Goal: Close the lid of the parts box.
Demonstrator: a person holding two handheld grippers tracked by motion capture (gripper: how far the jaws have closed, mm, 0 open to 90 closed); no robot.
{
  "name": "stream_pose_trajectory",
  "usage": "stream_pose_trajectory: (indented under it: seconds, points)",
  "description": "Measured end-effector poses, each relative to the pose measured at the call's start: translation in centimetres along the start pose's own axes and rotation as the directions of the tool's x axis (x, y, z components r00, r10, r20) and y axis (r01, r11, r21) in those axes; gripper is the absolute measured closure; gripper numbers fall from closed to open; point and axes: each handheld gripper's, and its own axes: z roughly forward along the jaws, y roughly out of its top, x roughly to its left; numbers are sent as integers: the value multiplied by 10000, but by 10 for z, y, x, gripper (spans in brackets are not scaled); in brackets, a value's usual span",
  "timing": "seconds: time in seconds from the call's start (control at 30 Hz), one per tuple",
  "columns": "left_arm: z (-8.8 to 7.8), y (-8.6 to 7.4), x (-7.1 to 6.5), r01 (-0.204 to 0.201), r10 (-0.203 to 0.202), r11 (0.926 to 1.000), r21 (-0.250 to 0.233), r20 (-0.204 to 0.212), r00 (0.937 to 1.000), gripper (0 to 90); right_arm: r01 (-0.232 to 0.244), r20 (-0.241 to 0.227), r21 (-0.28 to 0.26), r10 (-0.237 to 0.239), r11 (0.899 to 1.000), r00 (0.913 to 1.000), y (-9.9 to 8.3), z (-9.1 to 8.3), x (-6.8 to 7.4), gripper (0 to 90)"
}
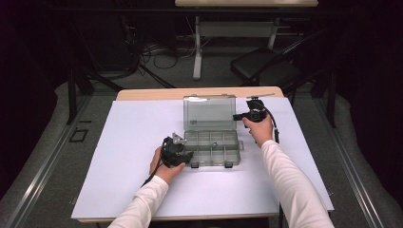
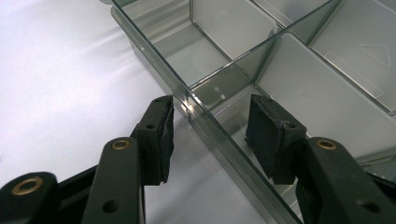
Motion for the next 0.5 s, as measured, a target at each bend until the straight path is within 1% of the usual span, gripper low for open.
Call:
stream_pose_trajectory:
  seconds: [0.07, 0.1, 0.13, 0.17, 0.23, 0.33, 0.4, 0.47, 0.5]
  points:
    - [0, 0, -1, -71, 71, 10000, 41, -42, 10000, 523, -77, -15, -157, 77, 9998, 10000, -1, 0, 0, 843]
    - [0, 0, -1, -36, 35, 10000, -53, -123, 9999, 528, -106, 2, -179, 106, 9998, 9999, -1, 0, 0, 843]
    - [0, 1, 0, 52, -52, 10000, -5, -58, 10000, 531, -98, 6, -152, 98, 9998, 10000, -1, 0, 0, 844]
    - [0, 1, 1, 77, -77, 10000, 17, -8, 10000, 531, -125, -51, -236, 123, 9996, 9999, -2, 0, 0, 844]
    - [0, 1, 2, 122, -122, 9999, 34, 65, 9999, 530, -223, -21, -244, 222, 9995, 9998, -2, 0, 0, 844]
    - [-3, 2, 3, 157, -157, 9999, -9, -32, 9999, 521, -304, 41, -282, 305, 9991, 9995, -3, 0, 1, 845]
    - [-5, 3, 6, 364, -363, 9993, -68, 148, 9992, 506, -308, 69, -213, 310, 9993, 9995, -3, 0, 1, 845]
    - [-8, 4, 11, 561, -557, 9983, -147, 288, 9980, 486, -307, 33, -340, 308, 9989, 9995, -3, 0, 1, 845]
    - [-11, 5, 13, 748, -737, 9970, -220, 458, 9962, 472, -337, 29, -348, 338, 9988, 9994, -3, 0, 1, 845]
